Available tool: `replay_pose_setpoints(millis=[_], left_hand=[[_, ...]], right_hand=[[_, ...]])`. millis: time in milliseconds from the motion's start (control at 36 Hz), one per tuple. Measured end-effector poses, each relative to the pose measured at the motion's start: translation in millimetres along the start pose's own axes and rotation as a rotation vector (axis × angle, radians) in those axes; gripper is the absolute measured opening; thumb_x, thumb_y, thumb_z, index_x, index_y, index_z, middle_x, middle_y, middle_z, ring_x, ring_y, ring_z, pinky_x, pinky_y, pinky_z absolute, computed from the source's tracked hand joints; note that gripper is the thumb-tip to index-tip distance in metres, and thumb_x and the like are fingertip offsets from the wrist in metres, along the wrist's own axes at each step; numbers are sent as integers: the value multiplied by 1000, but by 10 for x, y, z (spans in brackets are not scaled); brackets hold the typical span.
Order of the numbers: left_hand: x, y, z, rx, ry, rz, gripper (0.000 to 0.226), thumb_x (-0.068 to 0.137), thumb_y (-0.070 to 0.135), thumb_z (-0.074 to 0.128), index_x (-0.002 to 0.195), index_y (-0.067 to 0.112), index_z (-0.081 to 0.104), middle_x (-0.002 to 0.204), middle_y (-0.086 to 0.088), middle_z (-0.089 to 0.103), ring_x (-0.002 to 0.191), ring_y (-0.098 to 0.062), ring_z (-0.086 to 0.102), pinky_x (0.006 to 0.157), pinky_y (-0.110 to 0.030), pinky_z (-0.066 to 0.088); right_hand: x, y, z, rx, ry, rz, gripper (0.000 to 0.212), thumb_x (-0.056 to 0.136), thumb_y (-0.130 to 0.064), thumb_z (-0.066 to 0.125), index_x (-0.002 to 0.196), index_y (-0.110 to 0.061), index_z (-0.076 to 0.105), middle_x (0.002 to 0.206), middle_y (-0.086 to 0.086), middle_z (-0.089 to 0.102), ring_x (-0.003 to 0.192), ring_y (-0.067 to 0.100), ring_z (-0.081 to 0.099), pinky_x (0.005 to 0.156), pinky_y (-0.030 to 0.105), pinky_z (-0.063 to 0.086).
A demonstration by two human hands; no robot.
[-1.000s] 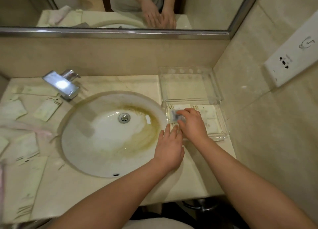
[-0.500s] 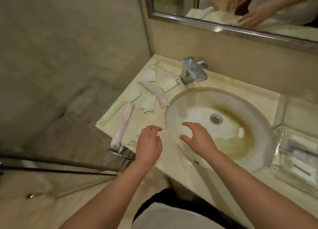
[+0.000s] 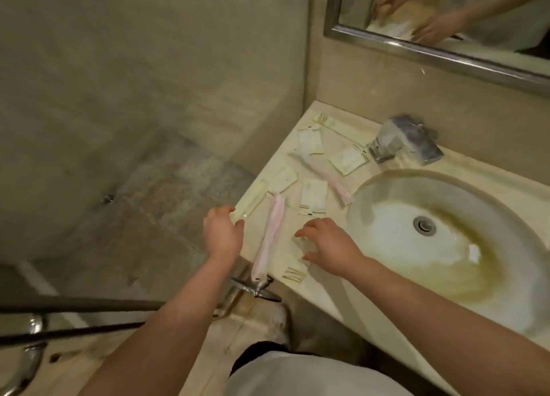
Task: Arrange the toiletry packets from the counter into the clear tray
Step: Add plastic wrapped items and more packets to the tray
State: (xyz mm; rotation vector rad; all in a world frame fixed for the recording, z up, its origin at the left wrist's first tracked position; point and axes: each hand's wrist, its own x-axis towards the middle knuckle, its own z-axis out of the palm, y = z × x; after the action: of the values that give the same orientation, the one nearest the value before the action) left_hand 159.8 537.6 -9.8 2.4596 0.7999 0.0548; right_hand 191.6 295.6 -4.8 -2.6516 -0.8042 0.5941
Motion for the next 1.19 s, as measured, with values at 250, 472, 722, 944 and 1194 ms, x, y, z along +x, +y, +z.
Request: replay_pose_setpoints(millis=[250, 472, 722, 944, 1194], left_hand=[[455, -122, 77, 46, -255, 25, 52, 77, 34, 75, 121, 11, 60, 115, -14, 61, 102, -33, 61, 83, -39, 51], [632, -155, 29, 23, -258, -3, 30, 80, 25, 74, 104, 9, 64, 98, -11, 69, 89, -32, 65, 66, -30, 45], [647, -149, -185, -134, -212, 44, 29, 82, 8, 57, 63, 16, 37, 60, -4, 49, 60, -28, 47, 50, -31, 31], [432, 211, -346, -359, -335, 229, 35, 83, 21, 71, 71, 16, 39, 65, 1, 38, 57, -15, 33, 55, -31, 29], [153, 706, -205, -421, -497, 359, 17, 82, 12, 66, 83, 19, 51, 84, 6, 52, 72, -7, 48, 66, -26, 36]], right_hand=[[216, -149, -2, -192, -98, -63, 55, 78, -36, 70, 130, -30, 57, 124, -1, 54, 113, 24, 42, 89, 36, 42], [277, -149, -27, -276, -165, -73, 45, 81, -44, 67, 121, -27, 55, 114, -1, 56, 108, 23, 42, 85, 35, 36], [289, -130, -24, -364, -190, -136, 32, 83, -45, 62, 105, -23, 58, 112, 0, 51, 108, 24, 40, 88, 36, 34], [145, -32, -14, -422, -199, -118, 23, 88, -42, 54, 97, -22, 57, 102, -1, 58, 101, 24, 44, 87, 38, 36], [-245, 62, 169, -324, -58, -62, 22, 95, -27, 43, 111, -18, 55, 110, 5, 57, 99, 25, 44, 84, 38, 37]])
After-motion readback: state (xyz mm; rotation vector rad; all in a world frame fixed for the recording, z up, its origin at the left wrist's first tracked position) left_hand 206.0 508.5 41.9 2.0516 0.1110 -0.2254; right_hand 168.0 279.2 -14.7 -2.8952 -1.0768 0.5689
